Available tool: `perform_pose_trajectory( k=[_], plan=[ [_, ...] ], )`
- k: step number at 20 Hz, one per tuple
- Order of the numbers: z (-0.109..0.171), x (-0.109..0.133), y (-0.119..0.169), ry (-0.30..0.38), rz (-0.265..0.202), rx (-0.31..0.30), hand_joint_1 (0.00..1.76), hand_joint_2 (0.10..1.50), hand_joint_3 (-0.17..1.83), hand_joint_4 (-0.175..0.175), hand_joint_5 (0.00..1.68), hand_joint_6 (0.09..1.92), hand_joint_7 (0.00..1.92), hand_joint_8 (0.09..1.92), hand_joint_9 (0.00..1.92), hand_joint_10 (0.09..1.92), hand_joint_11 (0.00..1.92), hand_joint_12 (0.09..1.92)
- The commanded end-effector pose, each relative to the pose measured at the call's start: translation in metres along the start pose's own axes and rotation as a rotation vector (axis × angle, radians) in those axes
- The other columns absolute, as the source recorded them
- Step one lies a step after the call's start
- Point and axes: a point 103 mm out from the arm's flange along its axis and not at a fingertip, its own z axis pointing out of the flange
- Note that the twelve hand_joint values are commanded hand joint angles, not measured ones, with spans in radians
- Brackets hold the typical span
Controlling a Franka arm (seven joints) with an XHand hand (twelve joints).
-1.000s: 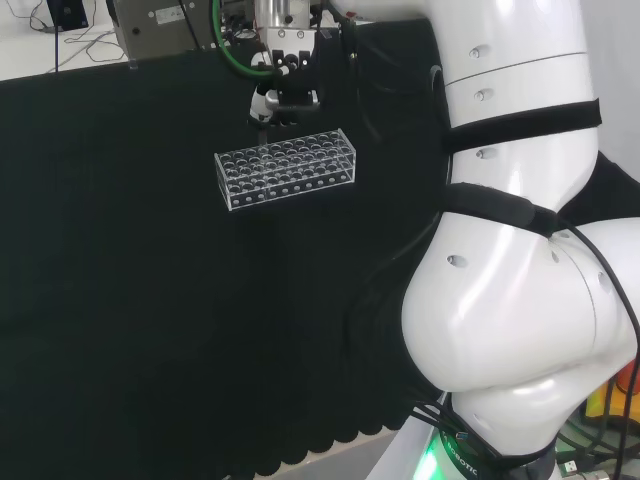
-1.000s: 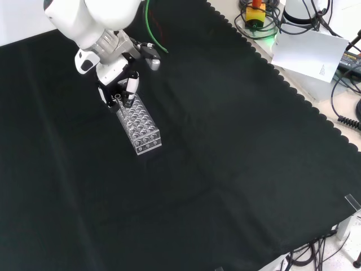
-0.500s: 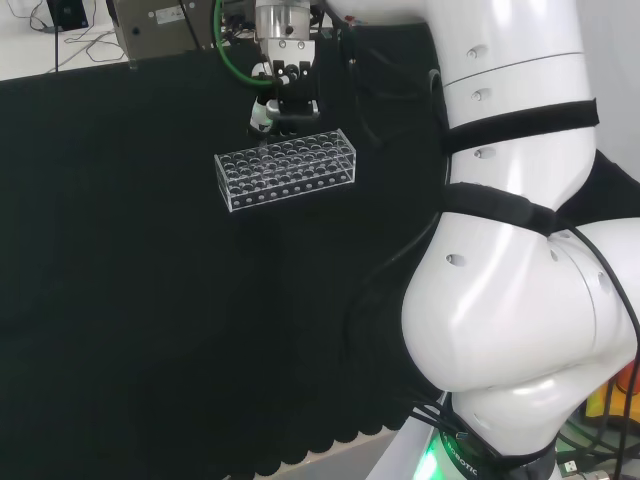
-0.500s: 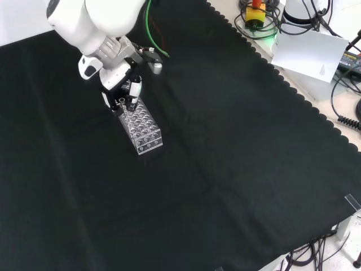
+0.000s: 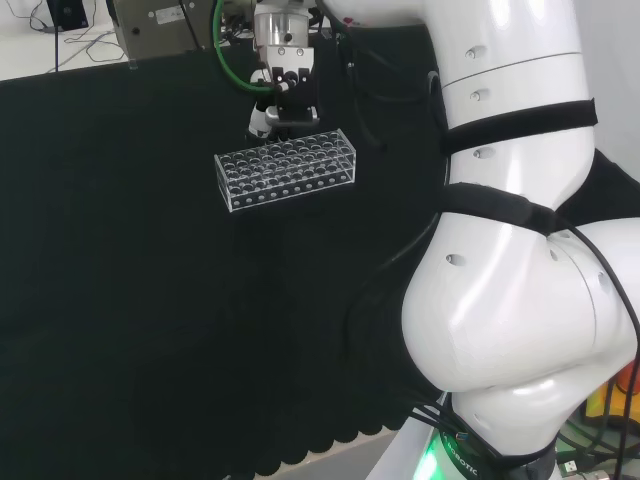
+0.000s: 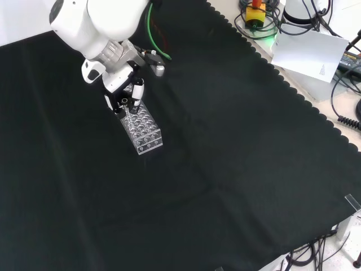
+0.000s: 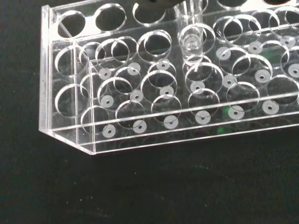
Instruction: Put the test tube back in the rack.
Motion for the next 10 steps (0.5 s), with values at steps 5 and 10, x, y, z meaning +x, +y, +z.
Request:
perform_pose_trajectory(
  k=[5,10],
  plan=[
    [-0.0007,-0.0017,0.0032,0.061,-0.027,0.078,1.30,1.07,-0.11,-0.175,1.17,0.66,1.23,0.70,1.44,0.45,1.02,1.21],
    [-0.0054,-0.0036,0.0023,0.079,-0.029,0.069,1.23,1.00,-0.17,-0.175,0.88,0.70,0.93,0.88,1.11,0.70,0.72,1.38]
  ],
)
